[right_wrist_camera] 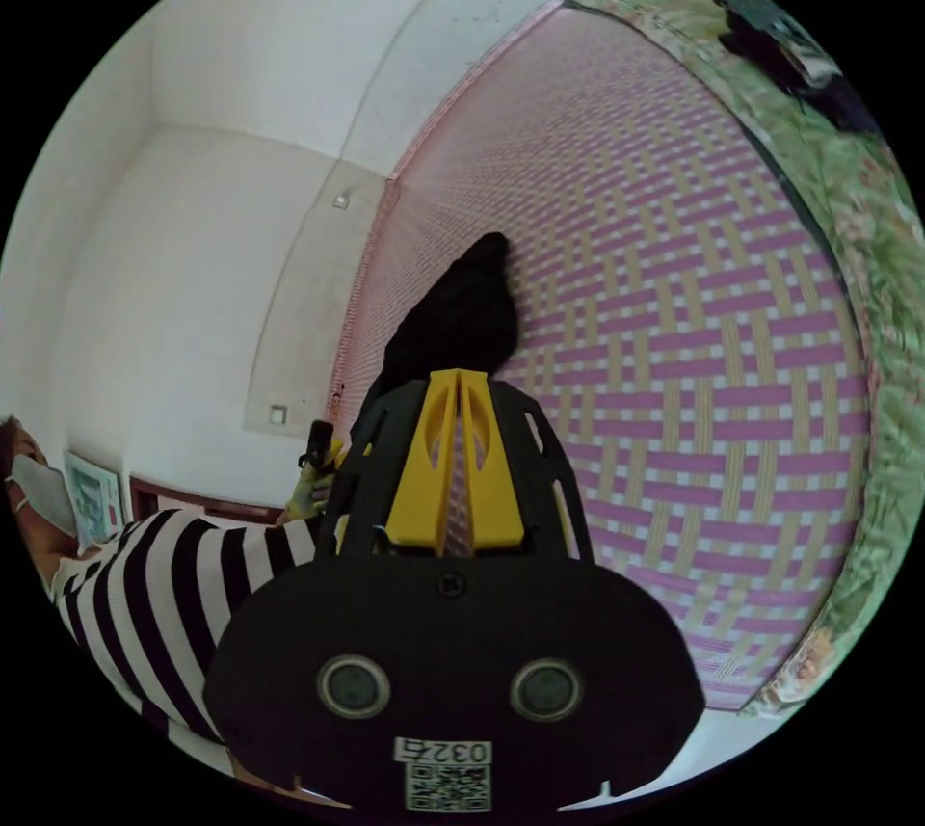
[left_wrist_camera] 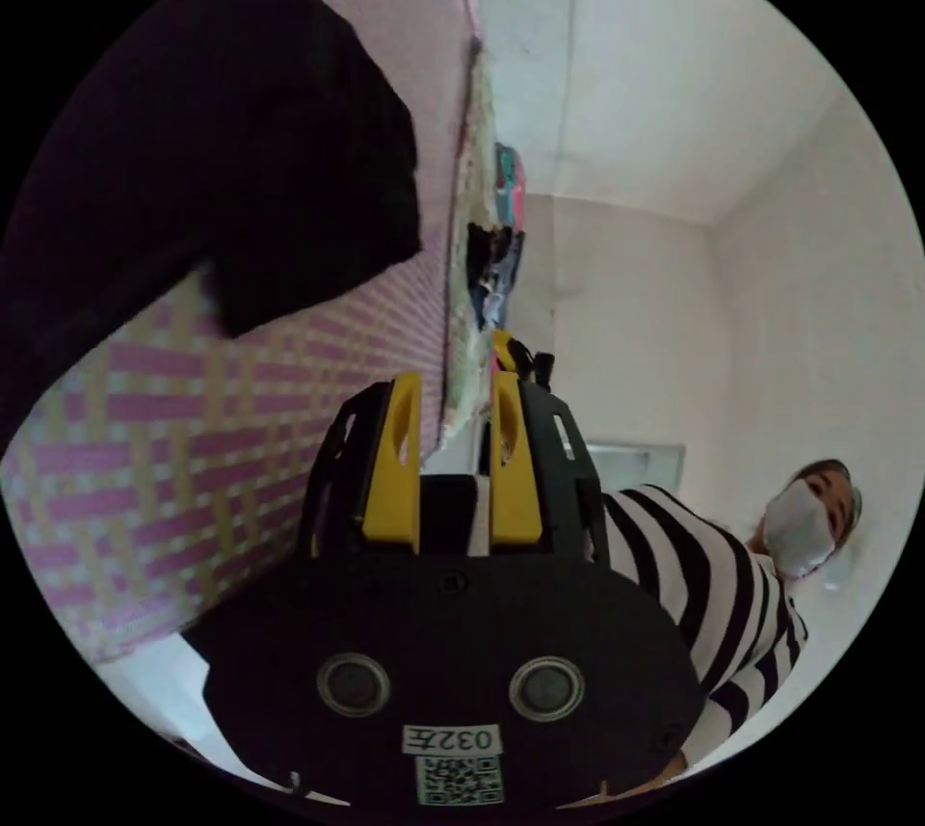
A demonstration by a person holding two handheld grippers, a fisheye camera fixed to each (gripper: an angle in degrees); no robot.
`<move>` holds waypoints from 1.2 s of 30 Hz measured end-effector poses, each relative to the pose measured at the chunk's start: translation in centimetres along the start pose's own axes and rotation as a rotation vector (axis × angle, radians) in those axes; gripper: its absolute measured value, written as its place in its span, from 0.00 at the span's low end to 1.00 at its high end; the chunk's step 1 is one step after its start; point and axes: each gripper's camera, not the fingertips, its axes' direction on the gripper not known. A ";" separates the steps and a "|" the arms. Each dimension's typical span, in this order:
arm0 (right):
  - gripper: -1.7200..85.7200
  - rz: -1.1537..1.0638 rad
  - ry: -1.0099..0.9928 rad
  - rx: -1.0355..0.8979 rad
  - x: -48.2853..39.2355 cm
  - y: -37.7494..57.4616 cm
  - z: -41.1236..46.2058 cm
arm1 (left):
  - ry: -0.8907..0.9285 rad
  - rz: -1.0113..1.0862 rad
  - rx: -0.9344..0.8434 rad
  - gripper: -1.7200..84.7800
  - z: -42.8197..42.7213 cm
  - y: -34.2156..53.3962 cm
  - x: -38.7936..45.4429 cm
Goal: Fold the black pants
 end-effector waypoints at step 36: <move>0.03 0.351 0.200 -0.242 2.2 -1.9 23.5 | -0.014 -0.238 0.603 0.02 -21.4 8.9 -2.0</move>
